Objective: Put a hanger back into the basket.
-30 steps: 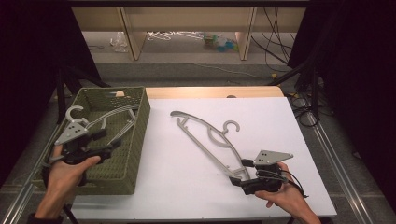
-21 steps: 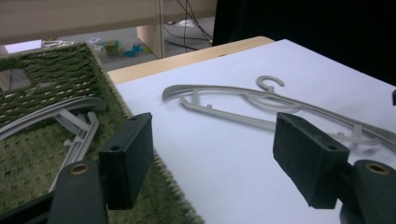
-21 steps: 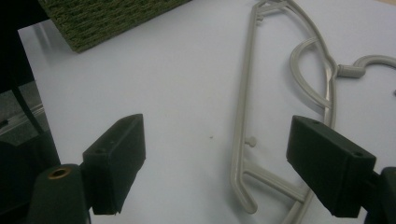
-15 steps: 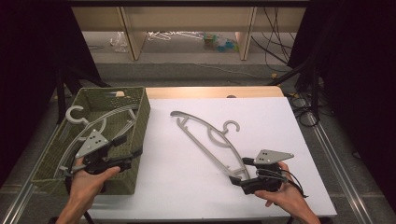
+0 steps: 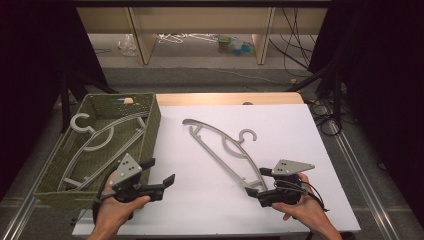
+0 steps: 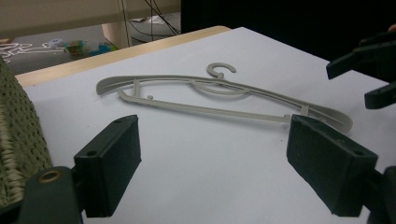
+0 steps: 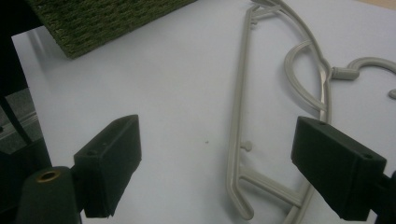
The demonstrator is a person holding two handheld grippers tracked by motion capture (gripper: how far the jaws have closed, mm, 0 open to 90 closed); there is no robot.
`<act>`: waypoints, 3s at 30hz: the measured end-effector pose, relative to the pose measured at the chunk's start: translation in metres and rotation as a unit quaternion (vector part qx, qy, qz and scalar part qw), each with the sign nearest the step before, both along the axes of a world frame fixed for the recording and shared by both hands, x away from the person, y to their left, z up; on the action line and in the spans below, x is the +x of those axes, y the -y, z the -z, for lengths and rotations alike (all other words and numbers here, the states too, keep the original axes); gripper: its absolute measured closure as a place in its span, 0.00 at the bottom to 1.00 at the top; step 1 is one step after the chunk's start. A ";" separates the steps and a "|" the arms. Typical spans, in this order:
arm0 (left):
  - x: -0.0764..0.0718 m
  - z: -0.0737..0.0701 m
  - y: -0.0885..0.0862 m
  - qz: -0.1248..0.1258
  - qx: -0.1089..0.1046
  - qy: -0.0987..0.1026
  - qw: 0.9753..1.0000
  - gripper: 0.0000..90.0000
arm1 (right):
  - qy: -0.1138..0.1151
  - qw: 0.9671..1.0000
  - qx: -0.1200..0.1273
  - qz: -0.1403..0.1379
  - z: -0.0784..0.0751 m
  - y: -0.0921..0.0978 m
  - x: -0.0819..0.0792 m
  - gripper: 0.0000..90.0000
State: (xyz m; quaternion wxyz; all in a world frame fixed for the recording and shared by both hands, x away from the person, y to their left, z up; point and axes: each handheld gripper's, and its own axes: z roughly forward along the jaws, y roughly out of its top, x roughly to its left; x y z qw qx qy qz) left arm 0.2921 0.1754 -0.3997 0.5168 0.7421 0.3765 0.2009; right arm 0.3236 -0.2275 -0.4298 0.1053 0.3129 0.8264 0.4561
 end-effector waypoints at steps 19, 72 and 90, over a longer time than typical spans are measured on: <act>-0.008 0.035 0.020 0.032 0.029 -0.001 0.999 0.19 | -0.005 0.996 -0.066 0.052 0.013 0.000 0.039 0.24; -0.004 0.041 0.019 0.034 0.028 -0.009 0.999 0.22 | -0.138 0.961 -0.225 0.086 0.035 -0.036 0.134 0.86; -0.004 0.040 0.018 0.037 0.028 -0.008 0.999 0.22 | -0.126 0.959 -0.242 0.072 0.034 -0.039 0.134 0.91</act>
